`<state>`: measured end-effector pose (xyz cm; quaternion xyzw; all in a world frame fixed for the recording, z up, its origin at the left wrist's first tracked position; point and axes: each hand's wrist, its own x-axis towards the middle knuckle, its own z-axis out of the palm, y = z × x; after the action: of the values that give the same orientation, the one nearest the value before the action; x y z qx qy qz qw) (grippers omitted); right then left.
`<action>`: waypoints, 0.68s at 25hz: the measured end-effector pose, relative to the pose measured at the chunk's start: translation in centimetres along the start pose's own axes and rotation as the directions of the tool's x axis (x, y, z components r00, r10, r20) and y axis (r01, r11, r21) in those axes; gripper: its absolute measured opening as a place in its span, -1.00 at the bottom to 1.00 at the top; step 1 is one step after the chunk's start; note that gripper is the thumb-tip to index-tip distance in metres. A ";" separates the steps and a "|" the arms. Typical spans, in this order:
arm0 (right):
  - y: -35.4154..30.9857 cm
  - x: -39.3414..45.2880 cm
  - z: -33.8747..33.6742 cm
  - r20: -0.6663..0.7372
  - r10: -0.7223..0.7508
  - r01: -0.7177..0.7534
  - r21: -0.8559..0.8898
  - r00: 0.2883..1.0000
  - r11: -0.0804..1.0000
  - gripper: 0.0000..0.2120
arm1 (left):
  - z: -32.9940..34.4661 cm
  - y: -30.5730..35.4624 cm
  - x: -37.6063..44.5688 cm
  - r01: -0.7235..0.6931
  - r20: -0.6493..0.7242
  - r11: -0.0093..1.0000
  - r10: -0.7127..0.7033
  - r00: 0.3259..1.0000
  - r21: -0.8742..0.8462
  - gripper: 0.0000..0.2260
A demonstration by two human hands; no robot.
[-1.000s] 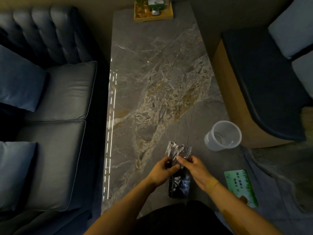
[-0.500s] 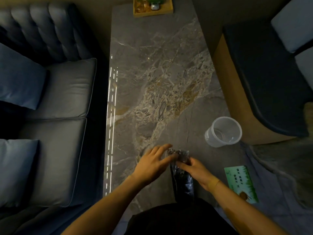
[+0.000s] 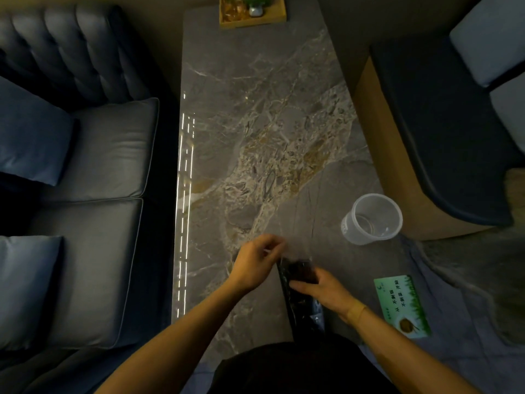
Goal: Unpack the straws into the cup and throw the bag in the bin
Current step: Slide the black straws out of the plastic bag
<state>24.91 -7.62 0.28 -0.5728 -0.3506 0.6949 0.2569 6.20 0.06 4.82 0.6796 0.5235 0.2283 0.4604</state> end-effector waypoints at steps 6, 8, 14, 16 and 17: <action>-1.8 -0.6 0.8 -0.080 0.047 -0.043 0.043 0.996 0.998 -0.90 | 0.1 1.3 1.1 0.516 0.257 0.603 -0.466 0.847 -0.608 -0.80; -2.0 -0.7 0.9 -0.116 0.065 -0.060 0.047 0.991 0.997 -0.89 | 0.4 0.7 0.4 0.534 0.357 0.481 -0.414 0.837 -0.695 -0.60; -2.4 -1.1 0.9 -0.040 0.085 -0.083 0.048 0.996 0.995 -0.84 | 1.4 -0.1 -0.7 0.453 0.183 0.629 -0.447 0.875 -0.632 -0.92; -2.5 -1.1 0.8 -0.017 0.083 -0.083 0.025 0.996 0.996 -0.79 | 1.6 0.0 -0.8 0.445 0.145 0.606 -0.477 0.867 -0.660 -0.91; -2.6 -1.1 0.9 -0.028 0.069 -0.068 0.013 0.997 0.998 -0.73 | 1.6 0.1 -0.8 0.446 0.139 0.596 -0.489 0.861 -0.667 -0.91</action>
<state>24.12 -7.09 3.08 -0.5929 -0.3230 0.6971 0.2413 7.25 -1.31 4.27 0.2951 0.5755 0.2943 0.7036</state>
